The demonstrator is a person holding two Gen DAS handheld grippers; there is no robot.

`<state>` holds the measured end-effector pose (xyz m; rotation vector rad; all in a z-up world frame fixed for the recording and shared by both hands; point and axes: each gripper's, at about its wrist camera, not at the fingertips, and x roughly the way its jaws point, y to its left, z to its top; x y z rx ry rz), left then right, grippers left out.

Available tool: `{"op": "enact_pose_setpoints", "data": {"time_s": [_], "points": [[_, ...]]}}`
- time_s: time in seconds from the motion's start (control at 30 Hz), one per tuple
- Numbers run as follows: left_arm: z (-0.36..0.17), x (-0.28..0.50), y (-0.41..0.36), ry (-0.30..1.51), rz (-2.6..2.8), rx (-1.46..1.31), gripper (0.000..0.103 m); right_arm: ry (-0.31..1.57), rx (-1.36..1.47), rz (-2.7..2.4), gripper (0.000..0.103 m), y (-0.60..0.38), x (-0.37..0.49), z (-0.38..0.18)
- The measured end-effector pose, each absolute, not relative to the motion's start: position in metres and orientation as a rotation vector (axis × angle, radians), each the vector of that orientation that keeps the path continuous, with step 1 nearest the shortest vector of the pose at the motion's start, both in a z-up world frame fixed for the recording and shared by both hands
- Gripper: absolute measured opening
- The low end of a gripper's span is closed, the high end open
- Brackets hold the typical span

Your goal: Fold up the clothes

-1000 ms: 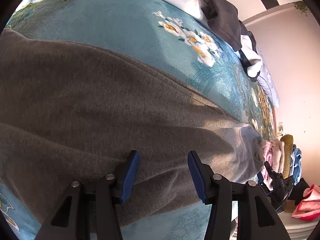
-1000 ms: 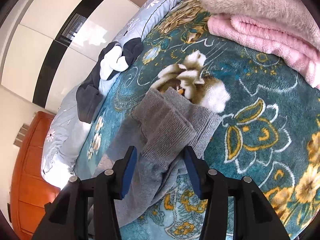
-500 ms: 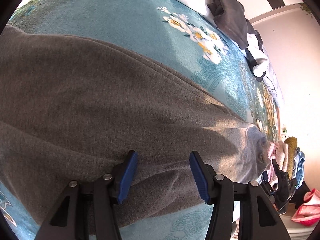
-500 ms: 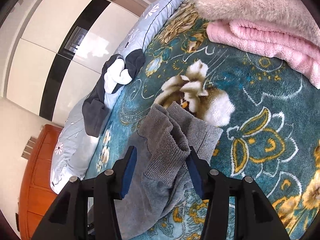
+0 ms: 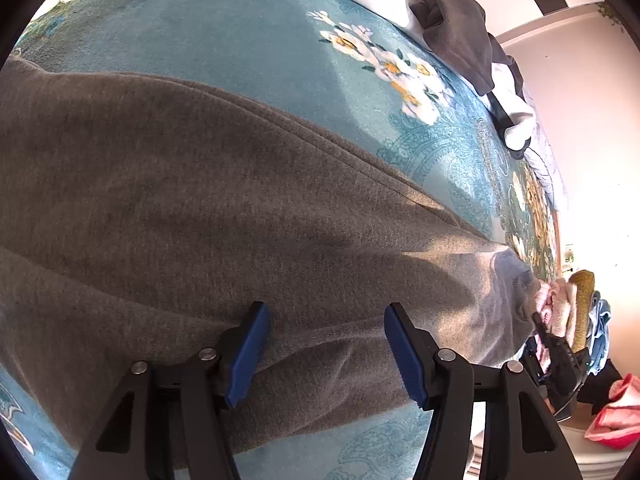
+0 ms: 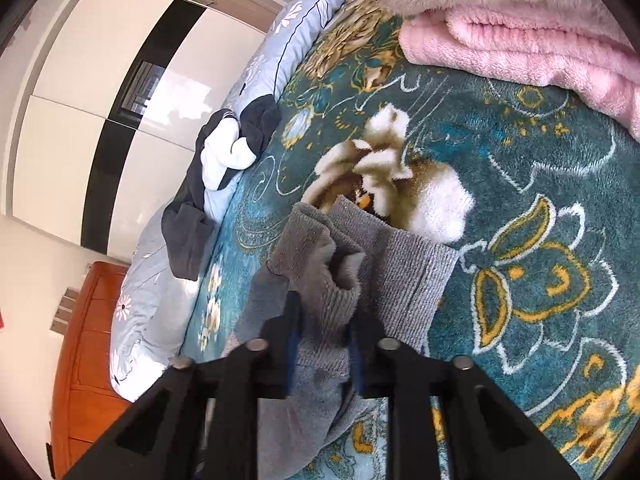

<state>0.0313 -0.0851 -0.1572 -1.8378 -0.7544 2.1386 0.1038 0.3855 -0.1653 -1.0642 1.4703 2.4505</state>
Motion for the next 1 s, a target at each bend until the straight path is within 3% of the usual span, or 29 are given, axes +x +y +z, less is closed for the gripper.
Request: {"op": "enact_pose_setpoints", "data": {"time_s": [0.27,0.5,0.67,1.0], "points": [[-0.154,0.038,-0.082,-0.736,2.128,-1.830,0.064,1.368,-0.993,2.527,0.008,0.399,0.111,-0.135],[-0.149,0.045,-0.083,-0.743,2.108,-1.817,0.064,1.544,-1.033,2.318,0.008,0.418,0.122,-0.186],[-0.151,0.042,-0.084,-0.749,2.103,-1.825,0.064,1.443,-1.097,2.395,0.008,0.414,0.117,-0.173],[-0.147,-0.017,-0.052,-0.923,1.978,-1.731,0.064,1.459,-1.130,2.395,0.010,0.412,0.117,-0.175]]}}
